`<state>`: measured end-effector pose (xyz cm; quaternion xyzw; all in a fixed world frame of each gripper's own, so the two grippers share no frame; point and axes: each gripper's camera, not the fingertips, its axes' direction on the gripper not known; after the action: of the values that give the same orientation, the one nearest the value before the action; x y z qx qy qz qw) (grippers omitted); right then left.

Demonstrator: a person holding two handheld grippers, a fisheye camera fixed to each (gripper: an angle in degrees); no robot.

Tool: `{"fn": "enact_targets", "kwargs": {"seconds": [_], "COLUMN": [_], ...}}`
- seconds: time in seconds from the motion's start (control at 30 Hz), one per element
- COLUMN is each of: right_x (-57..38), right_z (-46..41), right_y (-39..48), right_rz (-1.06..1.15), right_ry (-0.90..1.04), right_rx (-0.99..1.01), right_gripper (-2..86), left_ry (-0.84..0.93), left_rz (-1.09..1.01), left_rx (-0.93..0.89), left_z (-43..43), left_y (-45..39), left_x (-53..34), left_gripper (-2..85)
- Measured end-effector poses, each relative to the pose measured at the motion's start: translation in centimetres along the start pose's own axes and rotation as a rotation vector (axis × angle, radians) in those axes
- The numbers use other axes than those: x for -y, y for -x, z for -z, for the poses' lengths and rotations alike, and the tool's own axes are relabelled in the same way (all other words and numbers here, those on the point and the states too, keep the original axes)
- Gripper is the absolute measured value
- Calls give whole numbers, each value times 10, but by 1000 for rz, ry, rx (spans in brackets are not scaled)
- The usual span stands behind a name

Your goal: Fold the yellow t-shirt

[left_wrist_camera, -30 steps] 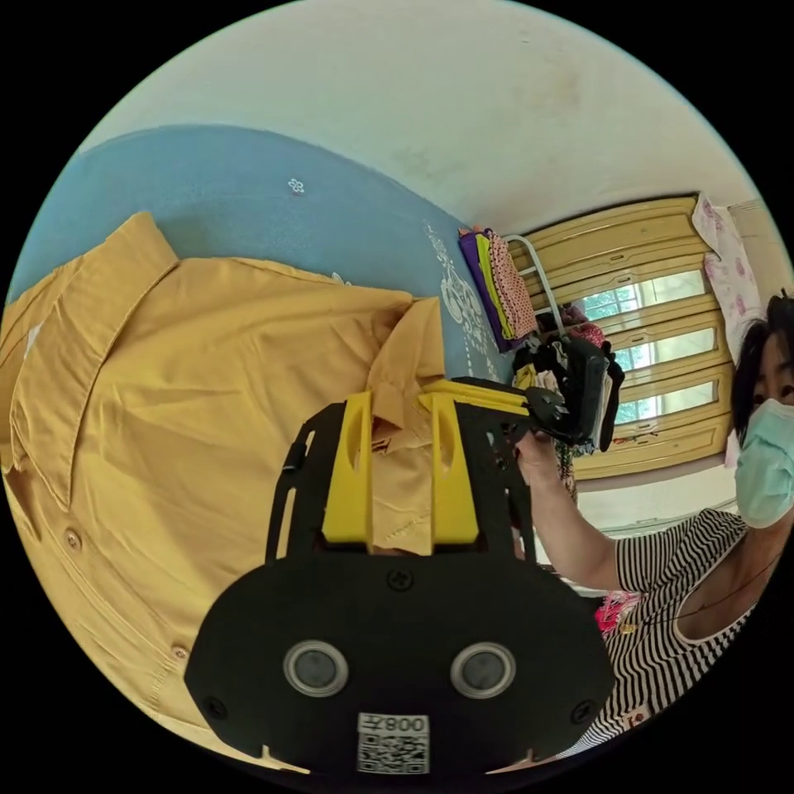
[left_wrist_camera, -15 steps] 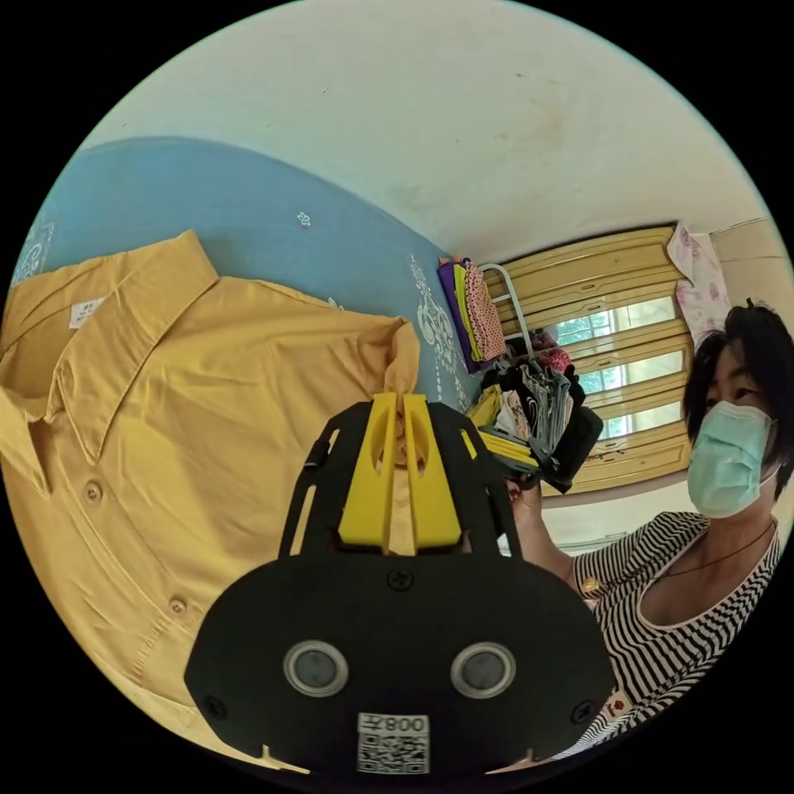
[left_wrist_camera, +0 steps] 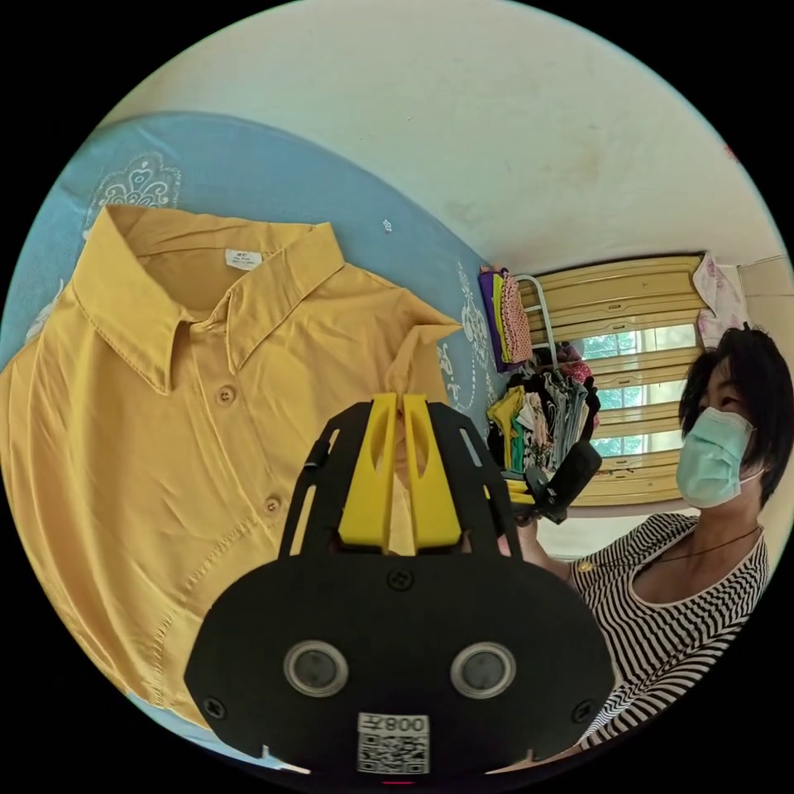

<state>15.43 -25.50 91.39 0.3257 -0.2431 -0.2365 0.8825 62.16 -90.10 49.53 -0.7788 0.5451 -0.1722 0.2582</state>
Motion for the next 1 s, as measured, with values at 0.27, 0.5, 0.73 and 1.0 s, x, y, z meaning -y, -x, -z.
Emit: {"fn": "enact_targets", "kwargs": {"seconds": [0.27,0.5,0.73,1.0], "right_x": [-10,-23,-19,-35], "right_z": [-28,4,51,35], "right_y": [-18,-43,-88,-138], "right_rz": [-42,-178,-278,-431], "right_ry": [116,17,-145,-77], "right_rx": [-72,-5,-54,-80], "right_gripper": [19,13,3,1], "left_ry": [61,-53,171,154], "left_rz": [-43,-251,-444,-430], "left_rx": [258,224,210,388], "left_z": [-26,-34,-140,-172], "left_y": [-5,-59,-104,-99], "left_x": [8,20,72,121], "left_gripper": [36,16,3,3]}}
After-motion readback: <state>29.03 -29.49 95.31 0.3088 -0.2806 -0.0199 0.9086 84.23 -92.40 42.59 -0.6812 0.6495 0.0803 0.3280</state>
